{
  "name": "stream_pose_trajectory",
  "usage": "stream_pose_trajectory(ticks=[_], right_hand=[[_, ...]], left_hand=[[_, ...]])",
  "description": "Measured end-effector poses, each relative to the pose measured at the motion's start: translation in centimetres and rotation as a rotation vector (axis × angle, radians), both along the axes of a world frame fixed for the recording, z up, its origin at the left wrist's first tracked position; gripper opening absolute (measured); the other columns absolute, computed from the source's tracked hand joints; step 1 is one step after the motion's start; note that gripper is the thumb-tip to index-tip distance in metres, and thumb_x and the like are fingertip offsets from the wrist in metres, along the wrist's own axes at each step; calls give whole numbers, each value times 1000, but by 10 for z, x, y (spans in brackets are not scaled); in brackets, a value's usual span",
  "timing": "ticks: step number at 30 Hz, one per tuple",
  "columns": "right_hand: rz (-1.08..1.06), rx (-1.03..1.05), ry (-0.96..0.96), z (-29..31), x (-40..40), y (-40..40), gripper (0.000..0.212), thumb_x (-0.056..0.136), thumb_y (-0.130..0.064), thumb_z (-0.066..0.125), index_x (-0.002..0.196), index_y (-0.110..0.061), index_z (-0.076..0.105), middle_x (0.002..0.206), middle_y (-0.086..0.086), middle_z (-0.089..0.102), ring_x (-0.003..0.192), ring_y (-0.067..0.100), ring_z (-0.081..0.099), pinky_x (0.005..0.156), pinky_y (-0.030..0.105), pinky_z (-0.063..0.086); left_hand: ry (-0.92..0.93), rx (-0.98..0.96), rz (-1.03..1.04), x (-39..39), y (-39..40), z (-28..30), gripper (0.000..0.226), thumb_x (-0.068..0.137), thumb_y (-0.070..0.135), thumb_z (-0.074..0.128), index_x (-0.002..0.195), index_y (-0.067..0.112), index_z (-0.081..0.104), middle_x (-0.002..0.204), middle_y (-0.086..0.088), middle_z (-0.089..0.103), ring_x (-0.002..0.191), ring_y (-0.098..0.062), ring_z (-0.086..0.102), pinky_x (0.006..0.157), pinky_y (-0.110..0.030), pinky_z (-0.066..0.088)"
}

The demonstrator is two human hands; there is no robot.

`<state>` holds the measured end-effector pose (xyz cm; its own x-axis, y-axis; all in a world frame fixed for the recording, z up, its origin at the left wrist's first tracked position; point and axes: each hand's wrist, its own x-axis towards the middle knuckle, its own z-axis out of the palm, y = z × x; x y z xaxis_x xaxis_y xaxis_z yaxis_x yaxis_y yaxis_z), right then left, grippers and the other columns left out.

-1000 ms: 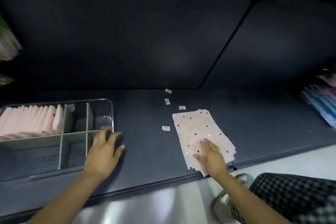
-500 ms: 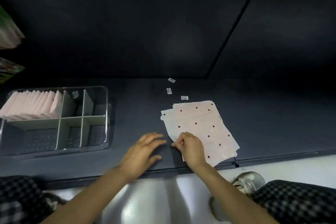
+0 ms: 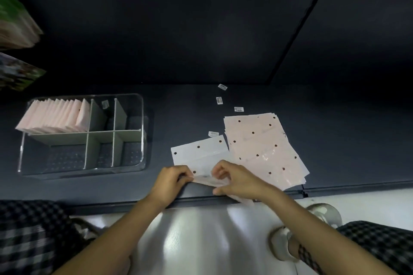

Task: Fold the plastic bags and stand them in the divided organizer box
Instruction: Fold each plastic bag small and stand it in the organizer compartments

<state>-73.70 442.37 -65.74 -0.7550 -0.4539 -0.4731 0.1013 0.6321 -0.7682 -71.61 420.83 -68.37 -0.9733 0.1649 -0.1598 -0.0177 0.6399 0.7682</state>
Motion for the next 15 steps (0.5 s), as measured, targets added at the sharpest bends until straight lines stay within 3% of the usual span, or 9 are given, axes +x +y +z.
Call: stream_pose_trajectory(ticks=[3,6,8,10,12,13,15], right_hand=[[122,114,45,11,-13,9,12,78,-18,73,80,-18,61,80,-6,59,75,7,52,64,15,38],[140,152,117,22,-35,4,38,83,-25,69,58,-20,41,60,-9,36,56,3,32,52,20,24],[191,213,170,26,-54,-7,47,87,-29,65,56,-22,30,58,-9,29,56,5,30,52,20,23],[294,326,233,24,-73,-24,39,91,-33,59,60,-22,39,61,-9,34,69,11,39,64,25,30],[396,460,301,20,-87,-44,21,92,-38,55,85,-19,59,77,-9,52,93,19,43,81,31,33],[430,520,326,17,-93,-53,24,92,-40,53,100,-19,60,94,-4,59,106,22,42,89,34,33],[477,610,363,10,-102,-68,28,93,-41,50,110,-21,57,117,3,60,120,26,38,96,39,30]], left_hand=[[-116,86,2,3,-6,0,7,79,-3,69,83,3,70,84,-3,70,87,-21,64,84,-21,48],[-186,-24,-63,4,-13,-1,27,72,11,79,94,2,66,86,-3,59,91,-18,50,72,-9,35],[-229,-4,-35,7,-16,-2,48,69,15,82,113,11,61,100,-5,61,99,-16,51,76,-10,36],[-233,99,75,11,-17,-2,73,68,14,83,131,21,47,109,-1,61,106,-15,54,86,-11,38],[-141,116,196,18,-14,-1,89,68,14,83,141,25,34,113,3,54,108,-12,51,88,-13,38],[-63,63,236,23,-12,-1,92,69,17,83,144,25,29,117,3,48,110,-11,47,91,-17,39],[108,-93,252,31,-9,0,93,71,20,82,146,20,27,127,0,41,118,-15,39,98,-28,39]])
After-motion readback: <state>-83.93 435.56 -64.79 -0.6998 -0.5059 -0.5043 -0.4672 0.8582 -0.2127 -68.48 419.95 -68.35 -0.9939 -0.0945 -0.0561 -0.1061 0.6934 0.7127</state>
